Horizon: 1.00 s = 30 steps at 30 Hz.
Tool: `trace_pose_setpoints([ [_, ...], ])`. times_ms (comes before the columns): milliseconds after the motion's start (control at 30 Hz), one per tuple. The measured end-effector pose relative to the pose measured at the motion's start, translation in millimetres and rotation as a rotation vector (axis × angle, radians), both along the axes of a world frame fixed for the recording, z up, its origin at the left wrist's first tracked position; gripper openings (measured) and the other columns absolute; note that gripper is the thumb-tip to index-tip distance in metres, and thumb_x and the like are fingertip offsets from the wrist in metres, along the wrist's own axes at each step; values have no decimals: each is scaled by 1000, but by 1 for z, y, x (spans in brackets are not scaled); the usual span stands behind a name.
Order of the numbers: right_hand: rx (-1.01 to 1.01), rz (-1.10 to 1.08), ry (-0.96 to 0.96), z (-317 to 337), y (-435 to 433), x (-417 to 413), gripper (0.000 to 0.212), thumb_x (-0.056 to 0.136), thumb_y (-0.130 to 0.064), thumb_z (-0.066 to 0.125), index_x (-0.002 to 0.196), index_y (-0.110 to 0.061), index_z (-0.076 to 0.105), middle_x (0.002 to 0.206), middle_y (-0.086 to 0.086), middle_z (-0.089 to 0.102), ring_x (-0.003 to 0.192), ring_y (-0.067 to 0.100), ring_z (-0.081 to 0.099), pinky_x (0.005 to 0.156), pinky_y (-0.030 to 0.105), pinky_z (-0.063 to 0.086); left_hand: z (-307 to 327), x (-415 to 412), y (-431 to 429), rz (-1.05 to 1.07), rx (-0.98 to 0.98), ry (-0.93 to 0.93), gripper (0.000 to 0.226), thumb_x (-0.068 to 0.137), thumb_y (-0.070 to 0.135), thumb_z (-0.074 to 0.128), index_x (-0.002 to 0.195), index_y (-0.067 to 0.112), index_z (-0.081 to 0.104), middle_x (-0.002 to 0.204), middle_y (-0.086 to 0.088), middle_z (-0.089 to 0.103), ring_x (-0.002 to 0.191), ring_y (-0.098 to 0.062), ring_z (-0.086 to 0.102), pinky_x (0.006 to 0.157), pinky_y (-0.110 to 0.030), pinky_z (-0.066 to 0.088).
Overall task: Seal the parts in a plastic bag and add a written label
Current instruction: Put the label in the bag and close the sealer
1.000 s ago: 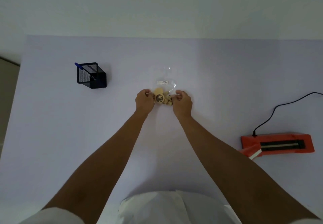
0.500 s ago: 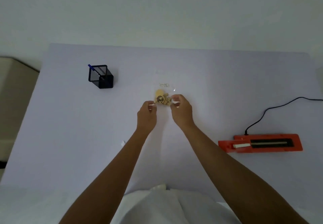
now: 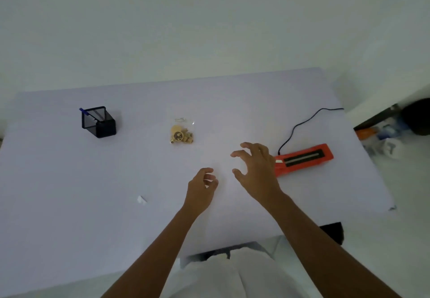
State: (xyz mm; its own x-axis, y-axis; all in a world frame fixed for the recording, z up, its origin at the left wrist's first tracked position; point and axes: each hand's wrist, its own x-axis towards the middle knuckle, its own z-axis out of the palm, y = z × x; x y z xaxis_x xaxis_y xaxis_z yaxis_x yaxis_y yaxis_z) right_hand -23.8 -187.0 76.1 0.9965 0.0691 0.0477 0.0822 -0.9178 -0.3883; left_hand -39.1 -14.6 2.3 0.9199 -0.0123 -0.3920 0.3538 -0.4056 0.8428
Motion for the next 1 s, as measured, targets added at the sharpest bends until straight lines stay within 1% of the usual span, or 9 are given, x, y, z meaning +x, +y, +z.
trace_pose_setpoints([
  [100,24,-11,101,-1,-21,-8,34,85,-16,73,116,-30,67,130,-6,60,127,19,48,101,39,39,1,-6,-25,-72,-11,-8,28,91,20,63,118,17,56,105,-2,67,87,-11,63,71,-7,47],
  [200,70,24,27,3,-43,-10,34,86,-11,71,116,-27,67,118,-6,68,115,16,56,98,36,46,4,-5,-53,-119,-7,-9,30,91,22,64,119,17,55,108,-2,66,88,-11,63,70,-7,47],
  [300,238,-15,-32,13,-76,-10,35,85,-15,75,118,-21,66,116,-2,66,109,13,57,89,10,46,6,-1,-84,-154,-8,2,37,87,30,69,119,21,53,108,1,65,87,-11,62,67,-6,45],
  [367,330,-77,-73,19,-106,-8,37,86,-21,75,121,-18,64,117,-2,64,106,10,57,83,2,42,3,4,-107,-179,-19,15,48,81,36,75,121,24,51,110,3,62,90,-12,61,68,-7,45],
  [467,511,-220,-121,25,-155,-5,33,89,-22,72,121,-19,64,112,-8,65,101,7,61,83,10,50,-2,16,-146,-209,-3,20,79,68,45,83,134,26,42,121,6,54,101,-13,55,80,-17,47],
  [567,610,-345,-125,21,-208,6,28,92,-21,67,120,-20,63,109,-11,65,100,3,62,80,6,48,-10,26,-190,-179,46,-2,104,59,46,87,144,25,31,137,4,44,122,-17,45,100,-36,45],
  [700,647,-346,-74,3,-261,22,26,94,-22,66,119,-17,64,113,-6,68,103,-2,61,85,6,46,-21,37,-230,-216,160,-10,103,63,42,85,146,25,28,146,1,38,133,-20,36,102,-34,36],
  [833,665,-277,2,-12,-296,31,25,94,-22,66,118,-21,65,114,-8,67,108,1,61,93,18,50,-28,35,-255,-278,285,-48,102,65,44,84,147,24,26,145,-2,41,129,-24,42,102,-37,40],
  [1000,780,-159,184,-23,-317,31,32,93,-31,65,124,-25,63,121,-7,66,114,5,61,94,16,48,-30,34,-269,-291,361,-116,92,73,36,79,148,25,26,145,0,40,126,-22,42,102,-37,43],
])
